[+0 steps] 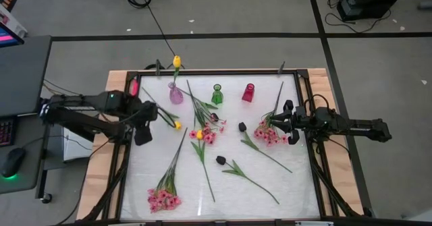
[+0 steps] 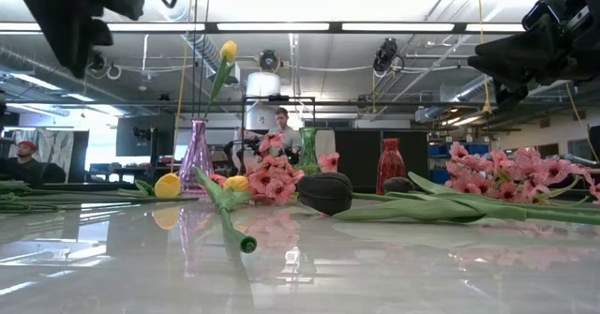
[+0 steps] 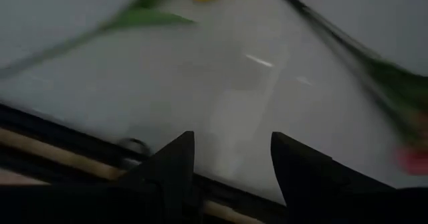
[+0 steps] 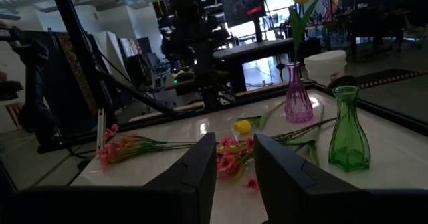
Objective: Sort flowers into vase by color
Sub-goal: Put the bottom yellow flower into the purple vase
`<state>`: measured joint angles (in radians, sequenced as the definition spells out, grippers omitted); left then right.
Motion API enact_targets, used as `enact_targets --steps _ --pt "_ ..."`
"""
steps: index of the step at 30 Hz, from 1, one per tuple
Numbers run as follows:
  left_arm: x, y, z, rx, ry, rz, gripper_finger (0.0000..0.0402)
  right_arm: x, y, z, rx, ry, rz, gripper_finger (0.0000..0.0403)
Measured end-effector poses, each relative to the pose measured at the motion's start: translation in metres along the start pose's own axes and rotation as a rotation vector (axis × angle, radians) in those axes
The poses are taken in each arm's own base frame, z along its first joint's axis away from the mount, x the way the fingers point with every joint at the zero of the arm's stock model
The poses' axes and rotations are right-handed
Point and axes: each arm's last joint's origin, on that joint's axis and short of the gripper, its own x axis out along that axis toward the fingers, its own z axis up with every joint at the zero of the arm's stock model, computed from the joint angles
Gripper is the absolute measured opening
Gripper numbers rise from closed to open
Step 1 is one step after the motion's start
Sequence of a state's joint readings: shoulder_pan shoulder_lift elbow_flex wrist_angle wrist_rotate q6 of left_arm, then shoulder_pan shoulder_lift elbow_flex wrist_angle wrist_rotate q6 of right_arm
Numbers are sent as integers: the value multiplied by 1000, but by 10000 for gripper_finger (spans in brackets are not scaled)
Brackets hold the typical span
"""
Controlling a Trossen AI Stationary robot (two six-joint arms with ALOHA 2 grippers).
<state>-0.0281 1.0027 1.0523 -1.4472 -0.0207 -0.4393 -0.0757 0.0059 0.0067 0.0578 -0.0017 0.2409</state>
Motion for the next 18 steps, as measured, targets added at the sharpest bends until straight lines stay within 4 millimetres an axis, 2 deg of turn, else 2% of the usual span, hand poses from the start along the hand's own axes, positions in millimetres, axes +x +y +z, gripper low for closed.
enact_targets --steps 11,14,18 --pt "-8 -38 20 -577 -123 -410 204 0 0 0 0 0 -1 110" --pt "-12 -49 29 -662 -192 -505 204 0 0 0 0 0 0 110" --pt "-9 -59 38 -716 -251 -526 204 0 0 0 0 0 0 110"
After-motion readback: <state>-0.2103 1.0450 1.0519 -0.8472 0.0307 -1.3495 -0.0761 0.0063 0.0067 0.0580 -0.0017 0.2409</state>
